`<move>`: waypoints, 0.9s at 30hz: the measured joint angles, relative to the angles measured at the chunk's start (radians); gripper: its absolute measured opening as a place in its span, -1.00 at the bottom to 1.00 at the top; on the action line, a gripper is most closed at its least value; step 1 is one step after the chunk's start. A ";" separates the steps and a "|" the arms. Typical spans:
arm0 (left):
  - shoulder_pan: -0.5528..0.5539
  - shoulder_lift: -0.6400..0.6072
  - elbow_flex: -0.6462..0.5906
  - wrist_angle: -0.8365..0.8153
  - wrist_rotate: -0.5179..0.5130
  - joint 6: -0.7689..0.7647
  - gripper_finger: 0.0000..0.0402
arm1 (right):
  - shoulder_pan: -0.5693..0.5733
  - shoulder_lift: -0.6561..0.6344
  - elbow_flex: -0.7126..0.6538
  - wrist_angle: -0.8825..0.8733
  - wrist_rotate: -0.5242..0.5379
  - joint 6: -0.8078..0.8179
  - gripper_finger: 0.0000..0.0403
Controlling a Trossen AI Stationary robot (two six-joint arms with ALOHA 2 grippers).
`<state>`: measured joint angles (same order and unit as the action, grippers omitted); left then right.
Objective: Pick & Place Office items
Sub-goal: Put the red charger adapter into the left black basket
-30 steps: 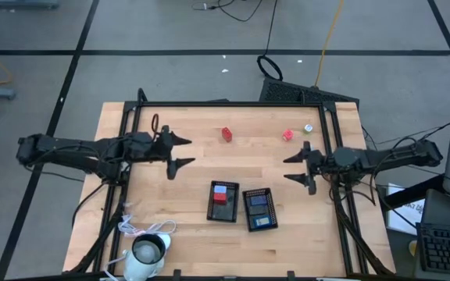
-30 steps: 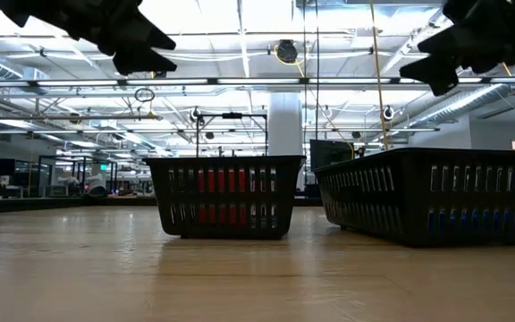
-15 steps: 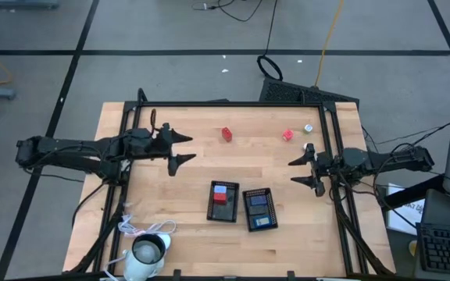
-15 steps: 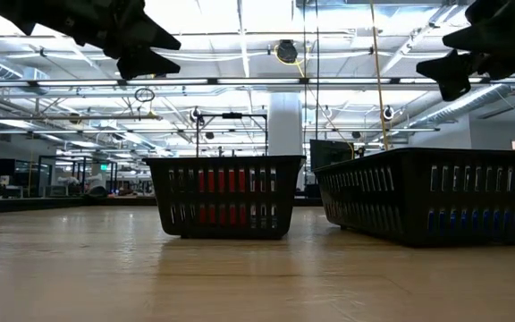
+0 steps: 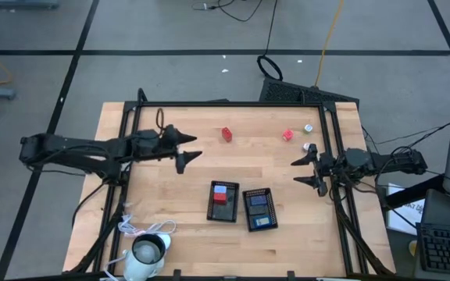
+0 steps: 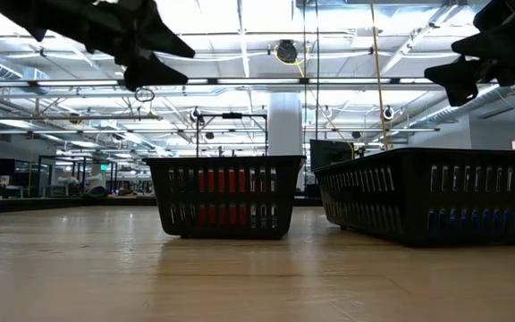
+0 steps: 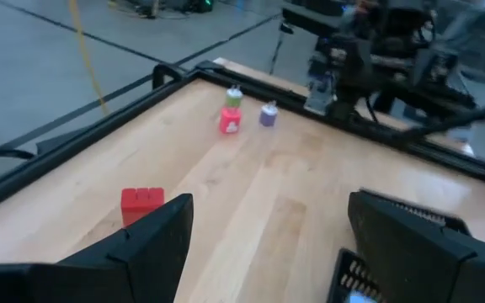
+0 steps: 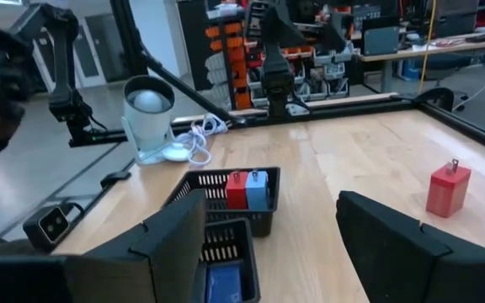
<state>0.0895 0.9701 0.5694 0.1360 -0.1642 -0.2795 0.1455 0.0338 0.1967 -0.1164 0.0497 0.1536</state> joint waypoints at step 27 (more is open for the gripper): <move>0.255 0.730 0.671 -0.569 0.016 -0.071 0.59 | 0.000 -0.002 0.000 0.007 0.000 0.017 0.26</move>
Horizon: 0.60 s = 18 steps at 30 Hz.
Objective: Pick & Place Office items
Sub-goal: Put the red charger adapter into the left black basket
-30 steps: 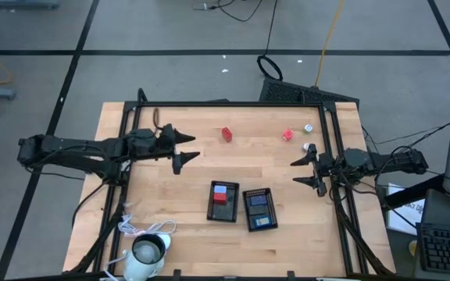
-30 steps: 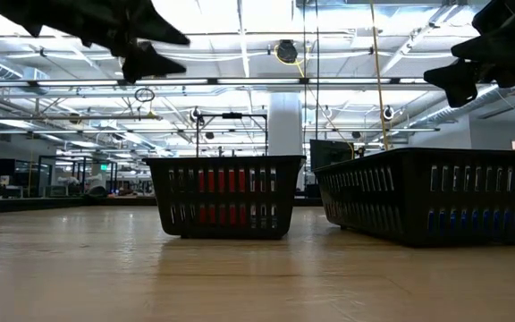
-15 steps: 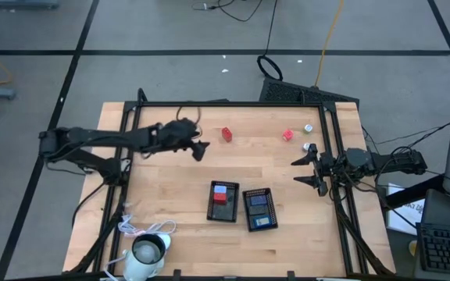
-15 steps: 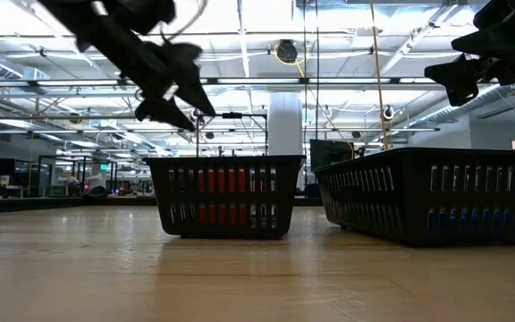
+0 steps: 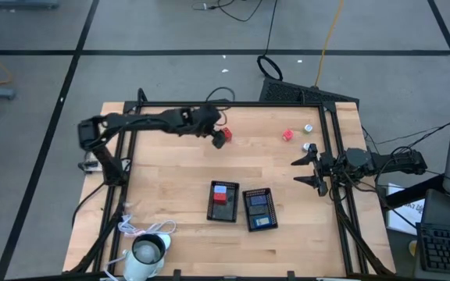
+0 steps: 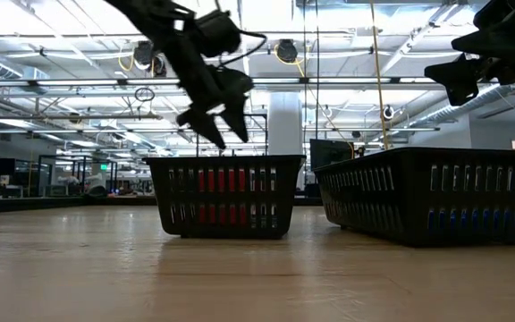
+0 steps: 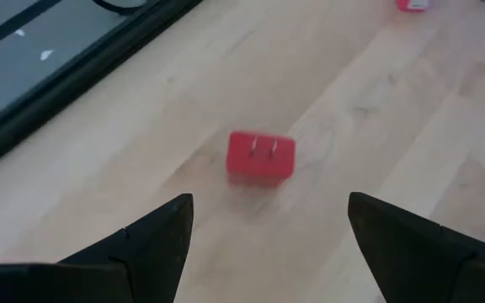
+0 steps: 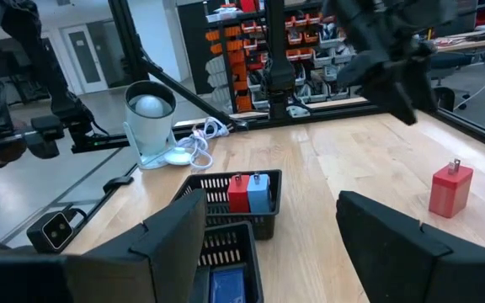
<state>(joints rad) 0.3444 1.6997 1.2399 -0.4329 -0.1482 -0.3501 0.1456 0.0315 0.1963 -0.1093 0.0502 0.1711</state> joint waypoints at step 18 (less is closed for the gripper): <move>0.064 0.288 0.372 -0.261 0.018 0.026 0.59 | 0.000 0.000 0.000 0.000 0.000 0.000 0.26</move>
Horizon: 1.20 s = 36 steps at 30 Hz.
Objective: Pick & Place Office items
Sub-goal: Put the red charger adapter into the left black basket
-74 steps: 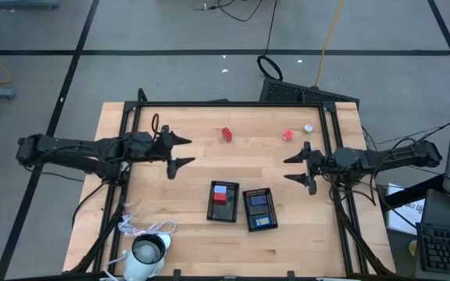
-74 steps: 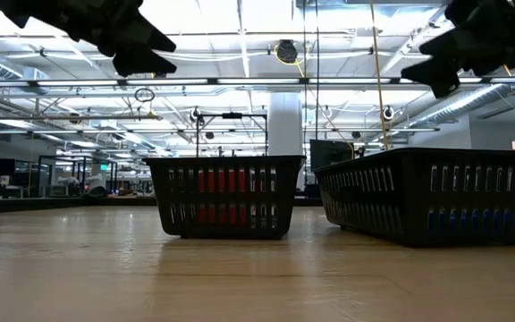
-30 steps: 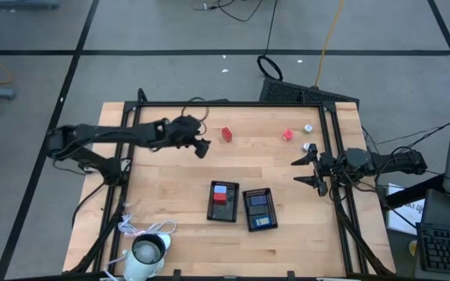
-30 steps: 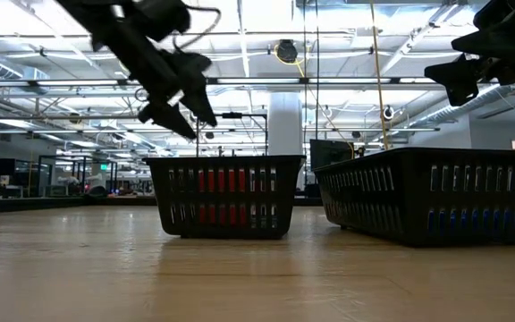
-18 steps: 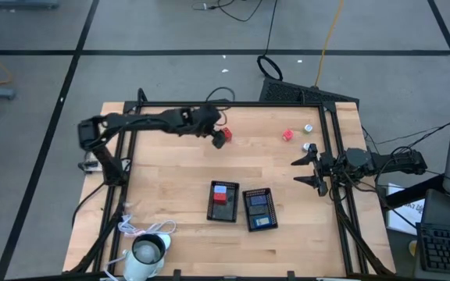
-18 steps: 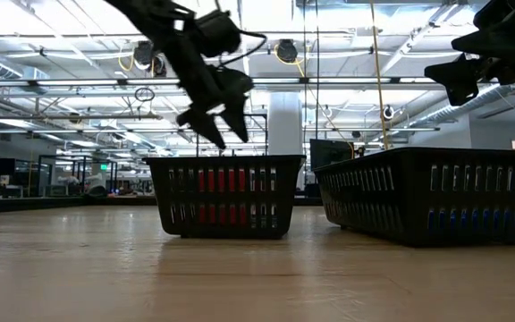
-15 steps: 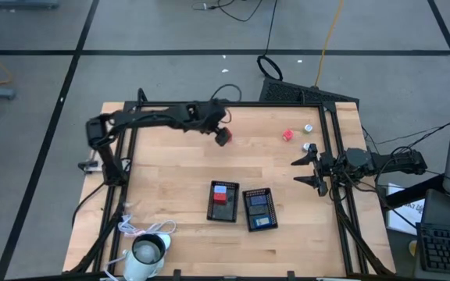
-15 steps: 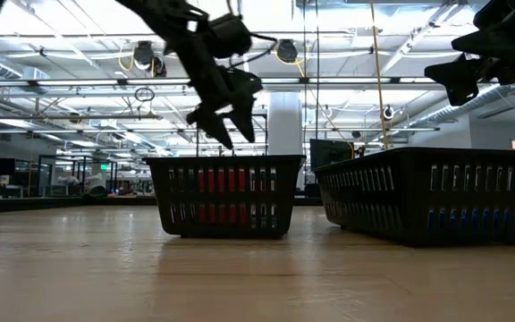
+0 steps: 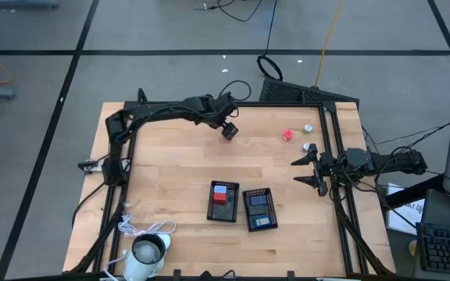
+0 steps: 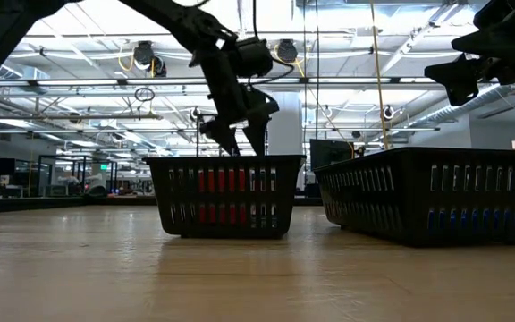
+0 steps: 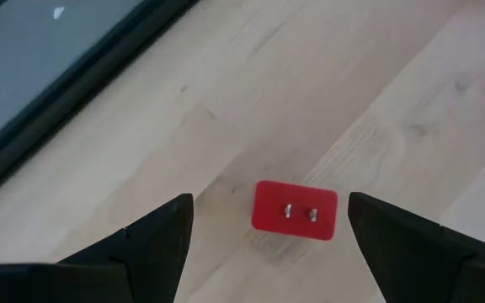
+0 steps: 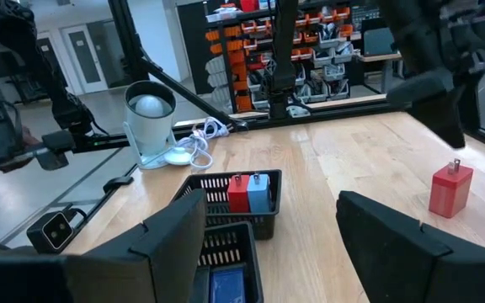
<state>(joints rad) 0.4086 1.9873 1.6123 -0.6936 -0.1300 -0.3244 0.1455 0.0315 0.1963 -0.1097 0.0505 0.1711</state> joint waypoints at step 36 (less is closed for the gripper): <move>-0.054 0.057 0.000 -0.014 0.025 1.221 0.59 | 0.000 0.000 0.000 0.001 0.000 0.000 0.26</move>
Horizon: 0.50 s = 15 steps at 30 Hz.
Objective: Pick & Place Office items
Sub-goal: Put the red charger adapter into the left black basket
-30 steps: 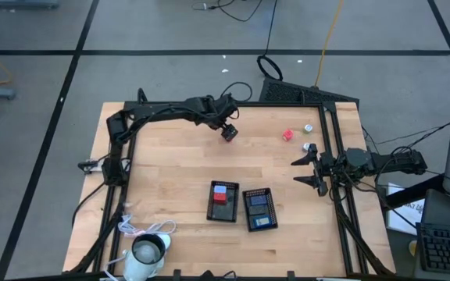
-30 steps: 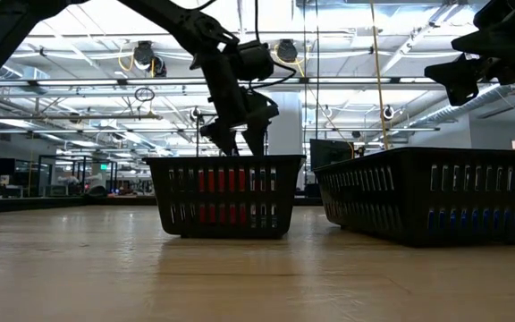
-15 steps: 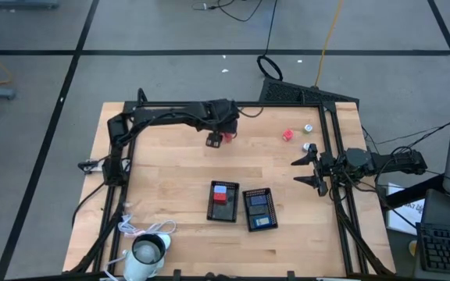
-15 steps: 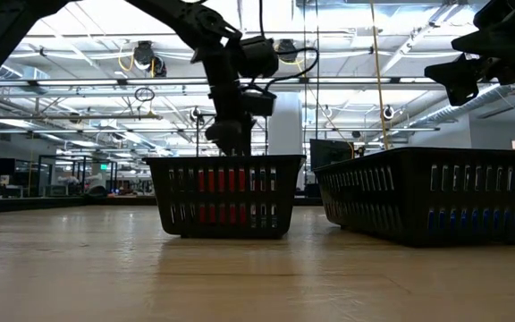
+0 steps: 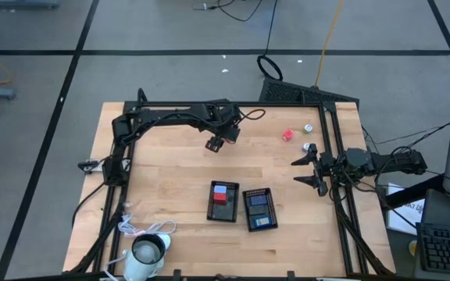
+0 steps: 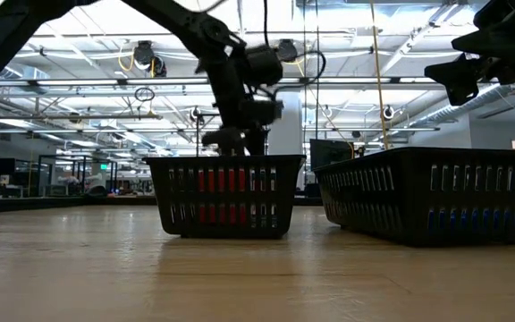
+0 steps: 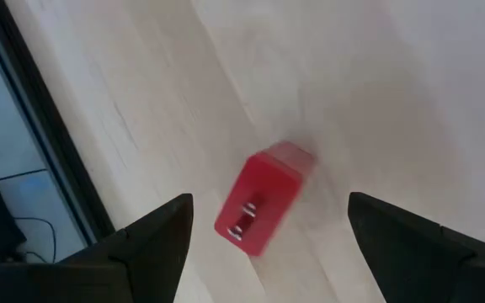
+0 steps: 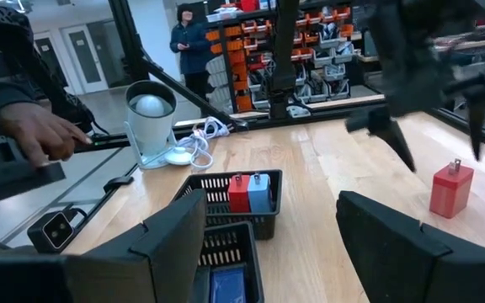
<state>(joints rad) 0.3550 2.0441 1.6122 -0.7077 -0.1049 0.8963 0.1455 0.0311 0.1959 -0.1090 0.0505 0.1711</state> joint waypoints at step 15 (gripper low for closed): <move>0.025 0.046 0.000 0.030 0.035 0.026 0.48 | 0.000 0.030 -0.001 -0.001 0.000 0.000 0.26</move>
<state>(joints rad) 0.3795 2.0899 1.6119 -0.6781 -0.0700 0.9223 0.1459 0.0608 0.1951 -0.1102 0.0509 0.1714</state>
